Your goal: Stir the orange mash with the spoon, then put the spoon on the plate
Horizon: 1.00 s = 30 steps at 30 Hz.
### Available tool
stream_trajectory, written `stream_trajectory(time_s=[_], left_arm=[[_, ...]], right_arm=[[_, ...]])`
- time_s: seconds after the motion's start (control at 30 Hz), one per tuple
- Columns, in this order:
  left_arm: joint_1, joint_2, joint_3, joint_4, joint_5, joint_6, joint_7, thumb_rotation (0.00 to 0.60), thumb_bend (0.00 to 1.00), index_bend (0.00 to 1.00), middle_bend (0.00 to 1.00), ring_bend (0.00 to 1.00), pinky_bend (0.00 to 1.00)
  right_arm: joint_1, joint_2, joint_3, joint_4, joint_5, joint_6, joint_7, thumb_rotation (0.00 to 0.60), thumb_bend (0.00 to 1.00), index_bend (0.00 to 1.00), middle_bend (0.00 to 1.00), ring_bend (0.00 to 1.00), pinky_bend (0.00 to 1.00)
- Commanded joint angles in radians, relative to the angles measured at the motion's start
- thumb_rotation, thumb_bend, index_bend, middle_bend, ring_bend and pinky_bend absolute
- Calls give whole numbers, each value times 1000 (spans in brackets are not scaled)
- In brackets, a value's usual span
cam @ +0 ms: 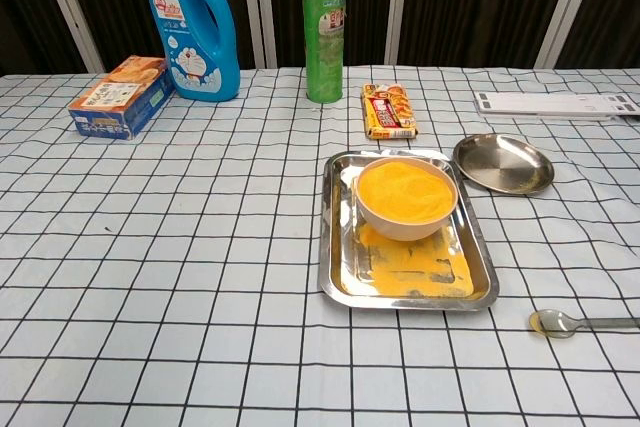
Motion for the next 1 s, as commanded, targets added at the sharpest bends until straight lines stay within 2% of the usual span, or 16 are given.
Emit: stream_trajectory(time_s=[0.03,0.17,0.27,0.47,0.7,1.0], left_arm=[[-2,0,0,0,-1,-4,0,600,0,0,0,0,0],[-1,-1,2,0,8,3,1,600,0,0,0,0,0],[1,-1,0,1,6,6,-5,600,0,0,0,0,0],[0,0,2,2,9,2,-8,600,0,0,0,0,0],[-3,3,2,4,6,-4,-21,600,0,0,0,0,0],[-6,5,3,6,9,-10,-29,600,0,0,0,0,0]], right_arm=[[14,-9,-5,-16,-7,-25,7,600,348,130,80,0,0],[44,-32,-13,-36,9,-99,-20,600,348,250,316,42,0],[69,-61,-16,-34,15,-152,-67,600,348,329,405,122,0],[118,-157,-17,2,44,-255,-177,600,348,442,444,146,0],[150,-250,-8,67,101,-328,-257,600,348,450,469,171,0],[170,-313,15,120,148,-347,-283,600,347,453,470,171,0]])
